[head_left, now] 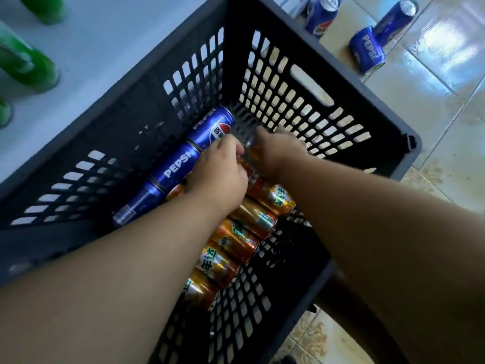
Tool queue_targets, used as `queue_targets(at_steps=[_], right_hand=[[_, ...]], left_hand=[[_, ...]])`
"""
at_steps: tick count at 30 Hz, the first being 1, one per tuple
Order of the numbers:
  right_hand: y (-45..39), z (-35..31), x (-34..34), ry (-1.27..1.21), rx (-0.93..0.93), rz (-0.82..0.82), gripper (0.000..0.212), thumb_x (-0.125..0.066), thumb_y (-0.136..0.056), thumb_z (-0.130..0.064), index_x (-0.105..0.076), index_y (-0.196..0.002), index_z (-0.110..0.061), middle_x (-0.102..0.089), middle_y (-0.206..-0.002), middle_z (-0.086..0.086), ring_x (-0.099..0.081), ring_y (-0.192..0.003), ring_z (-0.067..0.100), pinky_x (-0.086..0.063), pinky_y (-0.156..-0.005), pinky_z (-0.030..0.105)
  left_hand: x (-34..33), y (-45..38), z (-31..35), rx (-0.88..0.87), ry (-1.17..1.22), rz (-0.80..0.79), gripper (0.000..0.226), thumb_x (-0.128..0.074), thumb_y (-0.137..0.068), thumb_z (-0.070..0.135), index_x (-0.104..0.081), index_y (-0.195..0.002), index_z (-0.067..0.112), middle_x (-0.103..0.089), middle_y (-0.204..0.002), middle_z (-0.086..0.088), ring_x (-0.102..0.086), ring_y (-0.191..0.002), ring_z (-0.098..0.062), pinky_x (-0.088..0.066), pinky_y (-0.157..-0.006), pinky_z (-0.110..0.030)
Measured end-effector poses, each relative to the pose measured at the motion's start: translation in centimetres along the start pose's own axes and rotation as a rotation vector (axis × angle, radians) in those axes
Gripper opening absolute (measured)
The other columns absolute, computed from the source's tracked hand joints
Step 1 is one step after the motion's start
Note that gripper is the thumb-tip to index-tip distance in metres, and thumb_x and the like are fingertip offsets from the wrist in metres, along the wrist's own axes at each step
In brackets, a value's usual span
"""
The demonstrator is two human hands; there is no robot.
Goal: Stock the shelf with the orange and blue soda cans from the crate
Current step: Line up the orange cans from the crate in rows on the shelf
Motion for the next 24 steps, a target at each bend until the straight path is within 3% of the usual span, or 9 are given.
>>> queue_targets(at_steps=[2, 6, 9, 11, 13, 15, 17, 20, 24], right_hand=[[1.7, -1.4, 2.7, -0.206, 0.031, 0.033, 0.067, -0.075, -0.082, -0.038, -0.039, -0.138, -0.036, -0.051, -0.11, 0.005, -0.058, -0.099, 0.028, -0.045, -0.066, 0.029], [7.0, -5.4, 7.7, -0.782, 0.11, -0.063, 0.063, -0.08, -0.078, -0.029, -0.048, -0.133, -0.032, -0.057, -0.103, -0.005, -0.061, -0.091, 0.016, -0.055, -0.072, 0.032], [11.5, -9.8, 11.3, -1.097, 0.185, -0.101, 0.054, -0.074, -0.082, -0.012, -0.049, -0.13, -0.018, -0.06, -0.099, 0.005, -0.064, -0.085, 0.021, -0.058, -0.064, 0.034], [14.9, -13.6, 13.8, -1.228, 0.275, -0.143, 0.05, -0.073, -0.076, -0.011, -0.053, -0.122, -0.012, -0.06, -0.093, 0.01, -0.063, -0.081, 0.025, -0.057, -0.064, 0.037], [18.8, -17.3, 16.6, -1.266, 0.386, -0.14, 0.042, -0.074, -0.071, -0.014, -0.058, -0.11, -0.008, -0.062, -0.092, 0.014, -0.065, -0.08, 0.028, -0.058, -0.07, 0.042], [22.8, -20.9, 19.0, -1.256, 0.491, -0.088, 0.041, -0.079, -0.068, -0.022, -0.062, -0.103, -0.006, -0.068, -0.092, 0.018, -0.07, -0.08, 0.029, -0.061, -0.074, 0.044], [27.0, -24.4, 21.0, -1.209, 0.574, 0.015, 0.06, -0.086, -0.056, -0.04, -0.066, -0.103, -0.008, -0.073, -0.093, 0.015, -0.073, -0.084, 0.028, -0.061, -0.076, 0.049], [32.9, -30.0, 22.7, -1.194, 0.672, 0.134, 0.076, -0.087, -0.047, -0.054, -0.064, -0.109, -0.019, -0.074, -0.096, 0.0, -0.074, -0.086, 0.016, -0.061, -0.077, 0.042], [39.9, -37.7, 22.5, -1.185, 0.91, 0.046, 0.063, -0.082, -0.07, -0.046, -0.054, -0.123, -0.027, -0.071, -0.106, -0.003, -0.072, -0.093, 0.01, -0.061, -0.08, 0.038]], left_hand=[[1.6, 1.1, -0.7, 0.068, 0.072, 0.027, 0.02, -0.053, -0.094, 0.016, -0.052, -0.113, 0.022, -0.055, -0.121, 0.0, -0.055, -0.107, -0.023, -0.049, -0.091, -0.042], [7.6, 4.4, -1.5, 0.24, 0.28, 0.167, 0.02, -0.045, -0.102, 0.03, -0.056, -0.114, 0.017, -0.058, -0.109, -0.001, -0.052, -0.097, -0.019, -0.036, -0.08, -0.027], [12.5, 8.1, -2.4, 0.387, 0.533, 0.287, 0.047, -0.029, -0.103, 0.049, -0.059, -0.115, 0.016, -0.056, -0.104, 0.0, -0.05, -0.098, -0.019, -0.034, -0.085, -0.027], [15.6, 11.0, -3.0, 0.444, 0.854, 0.385, 0.065, -0.032, -0.09, 0.068, -0.064, -0.112, 0.016, -0.068, -0.106, -0.003, -0.063, -0.099, -0.023, -0.045, -0.096, -0.037], [18.3, 14.1, -2.9, 0.432, 1.179, 0.411, 0.061, -0.04, -0.089, 0.07, -0.068, -0.109, 0.02, -0.074, -0.101, -0.009, -0.072, -0.093, -0.031, -0.055, -0.089, -0.051], [22.2, 17.2, -2.4, 0.313, 1.35, 0.433, 0.052, -0.042, -0.096, 0.061, -0.068, -0.112, 0.019, -0.075, -0.099, -0.012, -0.073, -0.09, -0.033, -0.056, -0.084, -0.055], [26.7, 20.8, -2.5, 0.198, 1.353, 0.505, 0.05, -0.041, -0.098, 0.058, -0.065, -0.117, 0.02, -0.075, -0.103, -0.011, -0.073, -0.092, -0.031, -0.057, -0.081, -0.057], [33.1, 27.3, -4.6, 0.143, 1.247, 0.743, 0.04, -0.042, -0.1, 0.054, -0.064, -0.112, 0.023, -0.074, -0.101, -0.008, -0.074, -0.087, -0.027, -0.059, -0.071, -0.055], [38.1, 35.2, -7.8, 0.087, 1.437, 0.868, 0.045, -0.041, -0.099, 0.055, -0.067, -0.114, 0.02, -0.076, -0.102, -0.009, -0.074, -0.09, -0.028, -0.059, -0.072, -0.047]])
Point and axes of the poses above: each hand's wrist, its own y-axis away from the middle knuckle, its own x-axis out of the back of the hand, z = x × y, the point moved 10 cm from there along -y, towards the middle knuckle
